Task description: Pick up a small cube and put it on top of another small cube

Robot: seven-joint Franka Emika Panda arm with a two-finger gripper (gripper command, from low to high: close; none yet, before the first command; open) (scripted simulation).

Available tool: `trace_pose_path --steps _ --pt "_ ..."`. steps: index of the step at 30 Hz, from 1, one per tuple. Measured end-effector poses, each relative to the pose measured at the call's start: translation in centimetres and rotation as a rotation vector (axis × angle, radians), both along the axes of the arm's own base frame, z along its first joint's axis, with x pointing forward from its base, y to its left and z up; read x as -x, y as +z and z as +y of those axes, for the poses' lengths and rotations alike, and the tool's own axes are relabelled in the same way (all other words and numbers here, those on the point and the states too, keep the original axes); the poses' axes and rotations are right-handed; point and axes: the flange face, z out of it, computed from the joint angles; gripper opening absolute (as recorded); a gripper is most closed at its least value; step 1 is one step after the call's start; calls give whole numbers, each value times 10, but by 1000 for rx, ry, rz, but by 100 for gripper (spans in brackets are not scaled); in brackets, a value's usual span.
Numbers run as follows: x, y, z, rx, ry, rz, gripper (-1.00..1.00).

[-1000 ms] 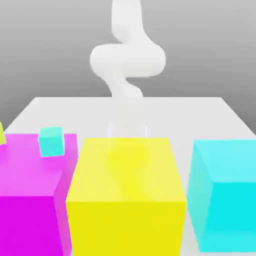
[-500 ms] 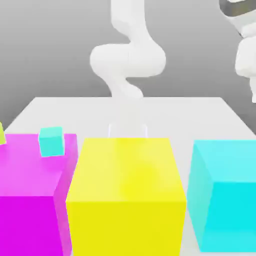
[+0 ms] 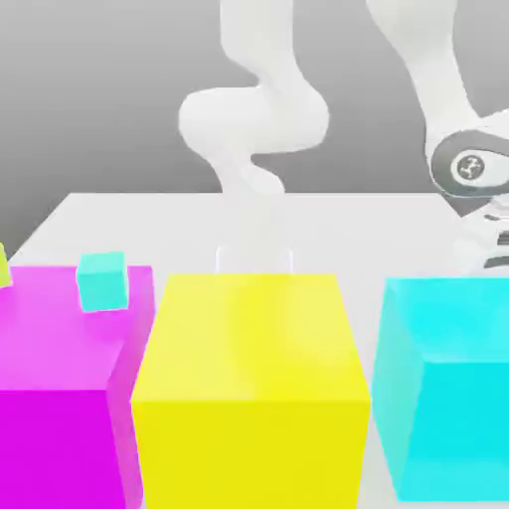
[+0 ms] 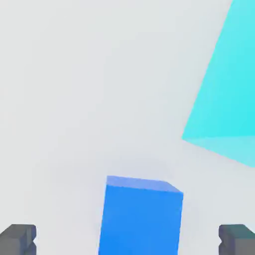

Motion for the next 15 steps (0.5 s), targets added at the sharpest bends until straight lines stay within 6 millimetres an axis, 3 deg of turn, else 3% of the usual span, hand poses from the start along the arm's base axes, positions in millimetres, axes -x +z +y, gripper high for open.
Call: trace_pose_path --steps 8,9,15 --pt "1 -55 -2 -9 -19 13 0" --pt "1 -62 -3 -6 -18 13 -100" --pt "2 -66 -3 -6 -17 14 -100"
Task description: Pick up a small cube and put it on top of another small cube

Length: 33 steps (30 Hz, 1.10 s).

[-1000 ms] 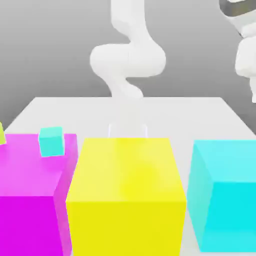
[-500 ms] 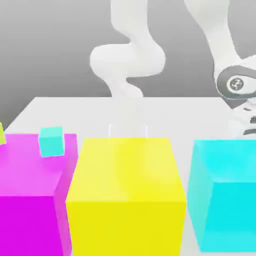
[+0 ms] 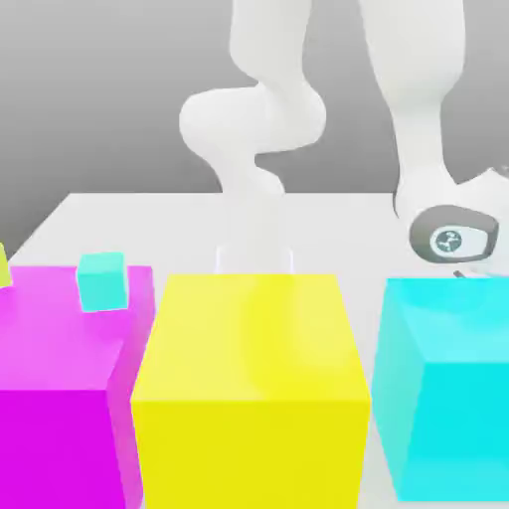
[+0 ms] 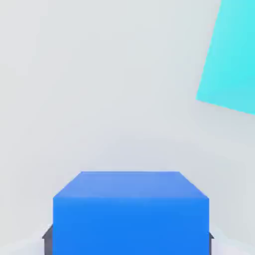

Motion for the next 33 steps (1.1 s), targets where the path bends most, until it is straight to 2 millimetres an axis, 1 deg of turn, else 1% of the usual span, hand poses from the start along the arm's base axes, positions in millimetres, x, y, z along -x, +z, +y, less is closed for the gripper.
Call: trace_pose_path --steps 2,7,10,11,12,14,17,18,20,25,27,29,32,33 --pt "-1 8 1 -3 -2 0 -100" --pt "-2 43 3 -9 -4 -2 -100" --pt "-1 60 1 -2 -1 -1 -100" --pt "-9 67 2 -14 -20 -8 -100" --pt "-5 72 8 -32 -37 -4 -100" --pt "19 79 25 -68 -64 20 -100" --pt "66 85 47 -113 -107 68 -100" --pt "66 88 51 -119 -144 78 -100" --pt "51 96 55 -127 -239 94 -100" --pt "-7 119 58 -153 -499 143 -100" --pt "-41 132 52 -171 -616 167 -100" --pt "-77 148 42 -195 -734 196 -100" --pt "-129 174 22 -247 -901 247 -100" --pt "-148 184 11 -268 -954 262 -100"
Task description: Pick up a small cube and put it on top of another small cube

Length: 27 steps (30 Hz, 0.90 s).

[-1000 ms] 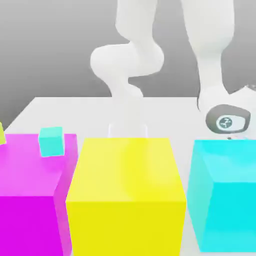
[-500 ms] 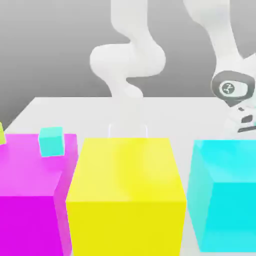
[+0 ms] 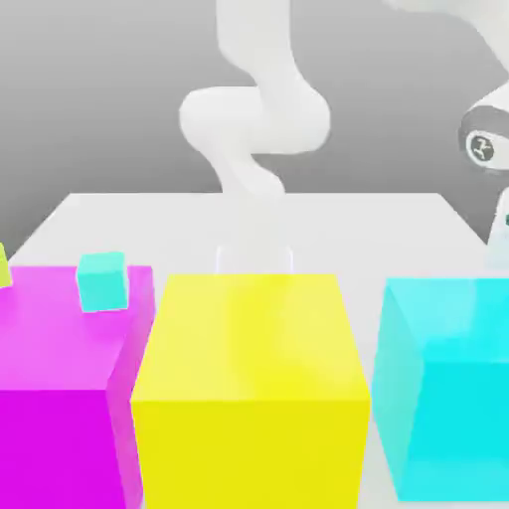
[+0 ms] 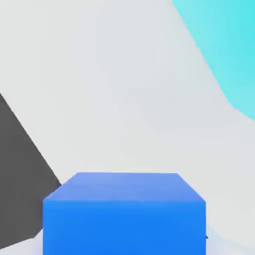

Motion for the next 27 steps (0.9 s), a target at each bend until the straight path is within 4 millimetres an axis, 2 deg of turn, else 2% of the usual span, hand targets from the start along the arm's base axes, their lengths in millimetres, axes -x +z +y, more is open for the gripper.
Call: trace_pose_path --steps 2,4,7,9,11,14,17,20,23,24,25,27 --pt "-40 20 -30 -34 -100 15 -100" --pt "-76 32 -80 -21 -200 10 -100" --pt "-121 49 -187 28 -387 -2 -100" --pt "-135 62 -257 68 -501 -7 -100" --pt "-140 75 -325 108 -613 -7 -100" --pt "-130 96 -416 166 -765 -2 -100" --pt "-104 117 -499 221 -912 12 -100" --pt "-65 138 -574 270 -1063 34 -100" --pt "-5 162 -651 317 -1241 66 -100" --pt "16 162 -669 335 -1291 97 -100" --pt "28 154 -677 347 -1317 123 -100" --pt "37 127 -684 356 -1336 143 -100"
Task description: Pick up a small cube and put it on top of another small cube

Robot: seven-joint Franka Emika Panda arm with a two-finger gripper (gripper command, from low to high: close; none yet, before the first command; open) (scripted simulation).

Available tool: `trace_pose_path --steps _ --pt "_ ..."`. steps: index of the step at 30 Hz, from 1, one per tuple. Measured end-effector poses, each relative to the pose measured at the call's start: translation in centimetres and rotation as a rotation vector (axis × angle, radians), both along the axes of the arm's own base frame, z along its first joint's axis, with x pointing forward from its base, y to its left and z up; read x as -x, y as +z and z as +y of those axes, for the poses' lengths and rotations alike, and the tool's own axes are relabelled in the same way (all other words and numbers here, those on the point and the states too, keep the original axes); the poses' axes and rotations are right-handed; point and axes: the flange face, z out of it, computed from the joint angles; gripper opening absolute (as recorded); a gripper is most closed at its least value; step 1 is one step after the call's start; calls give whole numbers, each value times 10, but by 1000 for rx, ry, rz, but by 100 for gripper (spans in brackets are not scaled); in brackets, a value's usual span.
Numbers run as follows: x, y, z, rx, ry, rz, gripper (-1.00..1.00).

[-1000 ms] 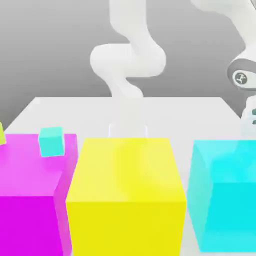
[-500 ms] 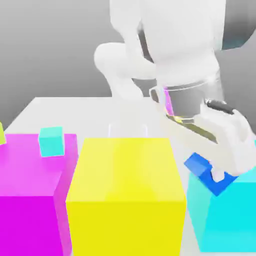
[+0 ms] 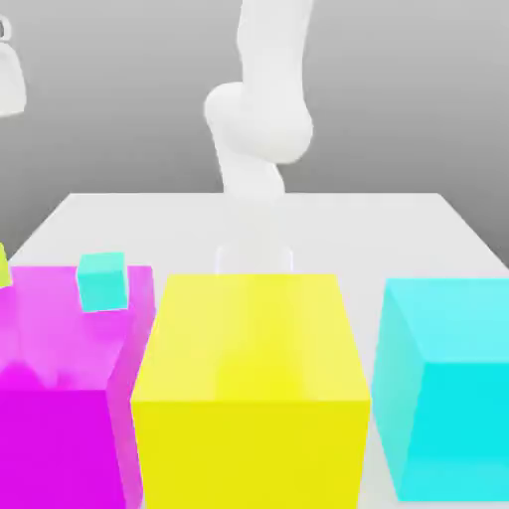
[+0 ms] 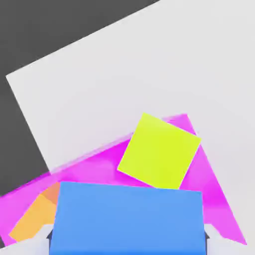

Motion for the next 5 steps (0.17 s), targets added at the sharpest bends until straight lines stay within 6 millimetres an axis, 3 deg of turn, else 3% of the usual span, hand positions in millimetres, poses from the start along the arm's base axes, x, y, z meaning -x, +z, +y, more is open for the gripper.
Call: trace_pose_path --steps 1,2,5 --pt "2 -16 -1 0 -4 3 -100" --pt "3 -27 -1 -1 -5 4 100" --pt "3 -27 -1 -1 -5 4 100"
